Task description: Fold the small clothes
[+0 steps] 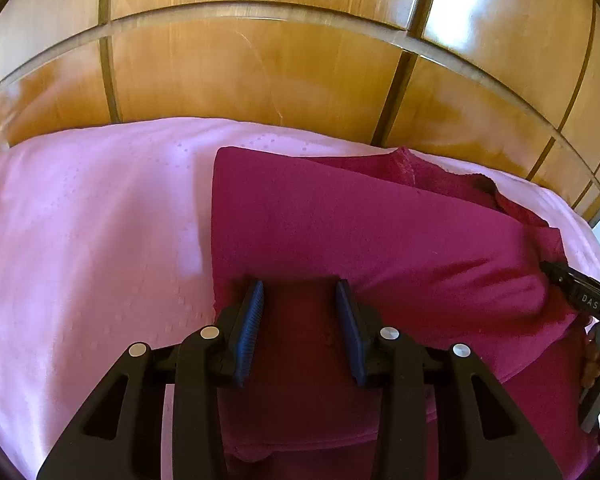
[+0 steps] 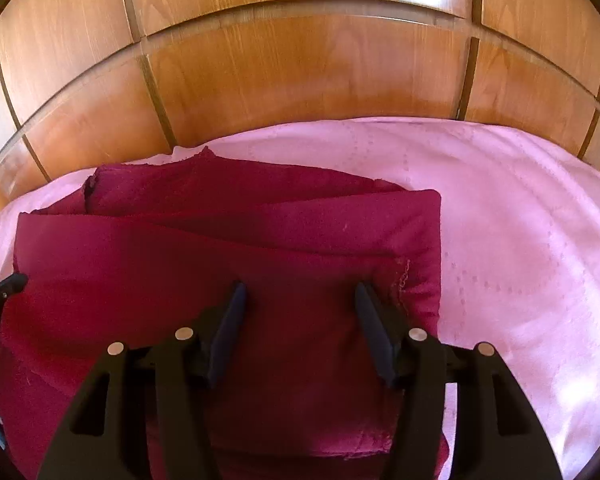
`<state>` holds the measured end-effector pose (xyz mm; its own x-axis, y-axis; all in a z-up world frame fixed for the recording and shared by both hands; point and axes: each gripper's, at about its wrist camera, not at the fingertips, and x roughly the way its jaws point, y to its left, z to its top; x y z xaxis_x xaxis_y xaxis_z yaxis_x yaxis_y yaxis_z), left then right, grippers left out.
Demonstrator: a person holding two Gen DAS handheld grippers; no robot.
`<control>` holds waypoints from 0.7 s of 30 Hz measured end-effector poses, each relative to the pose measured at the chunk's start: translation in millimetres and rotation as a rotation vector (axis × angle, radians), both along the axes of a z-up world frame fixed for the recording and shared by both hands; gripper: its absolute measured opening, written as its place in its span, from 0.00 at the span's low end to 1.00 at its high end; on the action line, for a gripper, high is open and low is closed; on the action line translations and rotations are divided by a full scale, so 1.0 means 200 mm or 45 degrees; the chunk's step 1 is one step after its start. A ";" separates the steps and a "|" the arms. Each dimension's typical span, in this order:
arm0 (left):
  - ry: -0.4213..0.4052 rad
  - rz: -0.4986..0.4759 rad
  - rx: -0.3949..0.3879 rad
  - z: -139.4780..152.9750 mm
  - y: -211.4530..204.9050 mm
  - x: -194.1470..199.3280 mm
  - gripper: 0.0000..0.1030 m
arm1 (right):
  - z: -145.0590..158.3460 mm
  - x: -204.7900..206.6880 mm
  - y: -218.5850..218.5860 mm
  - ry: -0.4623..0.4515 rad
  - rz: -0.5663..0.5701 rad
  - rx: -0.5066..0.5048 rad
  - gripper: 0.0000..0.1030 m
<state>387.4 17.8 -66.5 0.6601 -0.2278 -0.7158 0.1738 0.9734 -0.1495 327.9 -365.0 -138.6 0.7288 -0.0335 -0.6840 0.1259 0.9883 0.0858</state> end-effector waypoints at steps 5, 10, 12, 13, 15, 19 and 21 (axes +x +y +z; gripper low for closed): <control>-0.018 0.014 -0.041 0.11 0.03 -0.14 0.36 | 0.11 -0.12 0.06 -0.025 0.017 -0.023 0.71; -0.036 -0.065 -0.009 0.10 0.00 -0.32 0.44 | 0.10 -0.31 0.17 -0.017 0.108 -0.064 0.73; -0.018 -0.070 0.089 0.05 -0.04 -0.32 0.45 | 0.02 -0.33 0.20 0.025 0.112 -0.123 0.72; 0.007 -0.076 0.112 0.01 -0.05 -0.31 0.45 | -0.02 -0.34 0.20 0.035 0.111 -0.122 0.73; -0.007 -0.068 0.125 -0.01 -0.06 -0.31 0.45 | -0.07 -0.36 0.18 0.004 0.100 -0.102 0.74; 0.007 -0.038 0.104 0.00 -0.04 -0.33 0.45 | -0.08 -0.36 0.18 0.003 0.075 -0.099 0.77; 0.017 -0.012 0.065 0.03 -0.02 -0.36 0.45 | -0.06 -0.36 0.18 0.005 0.066 -0.102 0.78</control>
<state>315.5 13.6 -59.8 0.6484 -0.1969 -0.7354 0.1816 0.9781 -0.1017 255.7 -329.1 -151.1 0.7284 -0.0506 -0.6833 0.0747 0.9972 0.0057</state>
